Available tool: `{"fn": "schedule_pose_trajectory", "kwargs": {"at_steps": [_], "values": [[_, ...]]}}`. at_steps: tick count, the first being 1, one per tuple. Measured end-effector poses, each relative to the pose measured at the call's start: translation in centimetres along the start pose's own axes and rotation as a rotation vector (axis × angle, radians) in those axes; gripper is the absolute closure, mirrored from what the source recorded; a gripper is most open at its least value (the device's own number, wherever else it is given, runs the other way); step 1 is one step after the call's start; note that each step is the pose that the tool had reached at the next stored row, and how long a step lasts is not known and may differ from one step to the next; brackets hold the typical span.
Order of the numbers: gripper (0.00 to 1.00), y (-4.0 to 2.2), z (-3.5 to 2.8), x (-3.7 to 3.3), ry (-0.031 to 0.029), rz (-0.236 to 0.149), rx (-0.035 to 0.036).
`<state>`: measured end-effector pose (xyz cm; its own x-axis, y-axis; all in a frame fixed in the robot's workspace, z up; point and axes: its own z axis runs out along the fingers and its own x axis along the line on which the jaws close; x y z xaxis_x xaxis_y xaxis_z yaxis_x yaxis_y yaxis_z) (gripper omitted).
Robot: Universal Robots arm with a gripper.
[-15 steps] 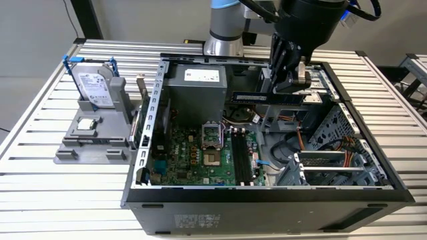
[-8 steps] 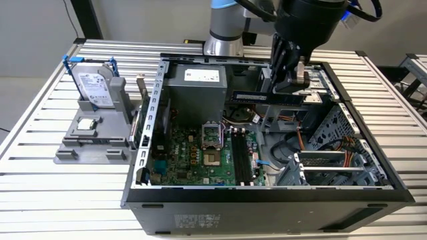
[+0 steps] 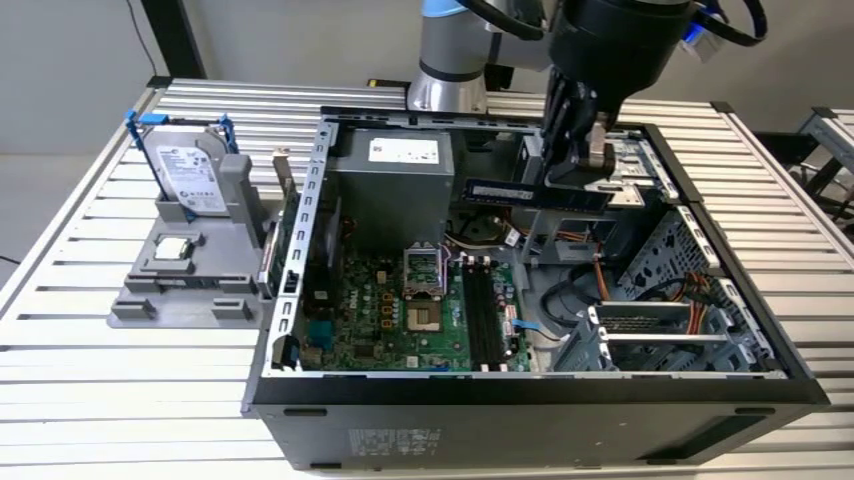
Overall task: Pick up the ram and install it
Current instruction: 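Pick up the ram and move it above insertion slot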
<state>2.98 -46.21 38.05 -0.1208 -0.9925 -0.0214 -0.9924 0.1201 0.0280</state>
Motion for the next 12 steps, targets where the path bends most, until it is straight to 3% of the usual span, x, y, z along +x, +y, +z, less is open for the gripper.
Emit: {"fn": "schedule_pose_trajectory", "kwargs": {"at_steps": [7, 12], "values": [[1.0, 0.0, 0.0, 0.0, -0.0017, 0.059, 0.0013], [1.0, 0.0, 0.0, 0.0, -0.0035, 0.125, 0.0027]]}}
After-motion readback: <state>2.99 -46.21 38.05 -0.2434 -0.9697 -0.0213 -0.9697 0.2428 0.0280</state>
